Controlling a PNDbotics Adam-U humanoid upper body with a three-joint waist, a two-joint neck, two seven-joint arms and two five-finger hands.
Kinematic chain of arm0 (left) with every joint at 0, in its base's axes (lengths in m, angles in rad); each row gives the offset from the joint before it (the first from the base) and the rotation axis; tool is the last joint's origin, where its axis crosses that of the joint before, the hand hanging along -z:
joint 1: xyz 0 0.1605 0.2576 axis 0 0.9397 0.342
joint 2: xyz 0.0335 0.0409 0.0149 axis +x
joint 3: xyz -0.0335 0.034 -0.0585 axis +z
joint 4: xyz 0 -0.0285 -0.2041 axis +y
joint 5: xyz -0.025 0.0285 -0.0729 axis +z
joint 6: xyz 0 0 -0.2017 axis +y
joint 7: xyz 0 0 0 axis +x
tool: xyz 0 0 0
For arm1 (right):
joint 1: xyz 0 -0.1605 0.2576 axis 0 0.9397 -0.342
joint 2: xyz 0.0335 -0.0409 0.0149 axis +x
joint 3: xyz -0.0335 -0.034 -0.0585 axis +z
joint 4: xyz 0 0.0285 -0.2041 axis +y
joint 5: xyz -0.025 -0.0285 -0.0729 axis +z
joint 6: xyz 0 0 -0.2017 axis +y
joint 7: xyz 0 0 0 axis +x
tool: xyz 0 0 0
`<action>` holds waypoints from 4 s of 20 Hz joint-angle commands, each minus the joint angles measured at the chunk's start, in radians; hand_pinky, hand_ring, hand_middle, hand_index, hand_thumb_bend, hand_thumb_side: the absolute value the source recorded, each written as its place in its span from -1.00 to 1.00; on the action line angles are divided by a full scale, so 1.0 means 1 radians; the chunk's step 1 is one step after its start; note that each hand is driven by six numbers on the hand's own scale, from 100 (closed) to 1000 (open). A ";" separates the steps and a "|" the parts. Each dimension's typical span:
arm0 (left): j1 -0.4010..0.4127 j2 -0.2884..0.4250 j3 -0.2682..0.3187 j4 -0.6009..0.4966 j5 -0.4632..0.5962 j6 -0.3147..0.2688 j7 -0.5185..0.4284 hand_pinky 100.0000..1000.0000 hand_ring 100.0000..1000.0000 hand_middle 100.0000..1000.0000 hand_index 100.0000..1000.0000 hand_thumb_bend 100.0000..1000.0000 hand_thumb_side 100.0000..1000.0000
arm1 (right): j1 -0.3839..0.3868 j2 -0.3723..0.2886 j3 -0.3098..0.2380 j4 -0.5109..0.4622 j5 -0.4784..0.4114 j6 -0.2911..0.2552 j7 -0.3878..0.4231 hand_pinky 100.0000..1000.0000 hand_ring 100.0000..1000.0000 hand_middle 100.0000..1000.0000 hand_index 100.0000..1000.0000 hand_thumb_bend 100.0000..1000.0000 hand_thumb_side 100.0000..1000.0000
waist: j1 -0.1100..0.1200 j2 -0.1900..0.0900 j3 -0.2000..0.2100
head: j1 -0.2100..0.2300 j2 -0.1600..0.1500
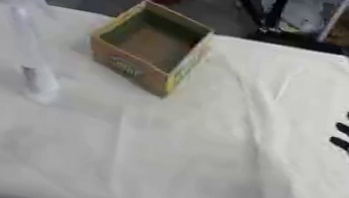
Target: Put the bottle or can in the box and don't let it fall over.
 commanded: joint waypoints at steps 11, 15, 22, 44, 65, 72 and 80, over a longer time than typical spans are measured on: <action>-0.028 0.059 -0.009 0.005 0.039 0.007 -0.005 0.30 1.00 0.81 1.00 -0.69 0.85 | -0.004 -0.017 0.000 -0.015 -0.008 0.001 0.001 0.48 0.65 0.70 0.62 -1.00 -0.02 | 0.003 -0.006 0.000 | -0.004 -0.005; -0.063 0.106 -0.035 0.058 0.085 0.009 -0.021 0.30 1.00 0.81 1.00 -0.68 0.89 | -0.002 -0.018 0.003 -0.013 -0.007 0.000 0.004 0.48 0.65 0.70 0.62 -1.00 -0.02 | 0.005 -0.003 -0.004 | -0.001 -0.005; -0.173 0.233 -0.114 0.203 0.101 -0.070 -0.038 0.32 1.00 0.80 1.00 -0.76 0.91 | -0.001 -0.020 0.005 -0.010 -0.005 -0.003 0.007 0.49 0.65 0.70 0.62 -1.00 -0.01 | 0.006 0.001 -0.018 | 0.003 -0.007; -0.514 0.248 -0.302 0.508 -0.063 -0.178 -0.036 0.37 1.00 0.76 1.00 -0.87 0.98 | -0.001 -0.019 0.019 -0.006 -0.012 -0.002 0.024 0.49 0.66 0.70 0.62 -1.00 -0.01 | 0.006 -0.004 -0.051 | 0.018 -0.008; -0.590 0.181 -0.350 0.583 -0.204 -0.229 -0.031 0.39 1.00 0.74 1.00 -1.00 0.93 | -0.007 -0.014 0.023 -0.007 -0.016 0.003 0.031 0.49 0.66 0.70 0.62 -1.00 -0.01 | 0.005 -0.006 -0.066 | 0.025 -0.013; -0.570 0.183 -0.364 0.579 -0.247 -0.253 -0.043 0.41 1.00 0.74 0.99 -1.00 0.90 | -0.007 -0.014 0.023 -0.007 -0.016 0.002 0.032 0.49 0.66 0.70 0.62 -1.00 -0.01 | 0.005 -0.005 -0.063 | 0.025 -0.015; -0.528 0.170 -0.381 0.589 -0.282 -0.272 -0.056 0.41 1.00 0.74 0.99 -1.00 0.91 | -0.008 -0.014 0.022 -0.007 -0.016 0.002 0.032 0.49 0.66 0.70 0.62 -1.00 -0.01 | 0.004 -0.004 -0.062 | 0.023 -0.017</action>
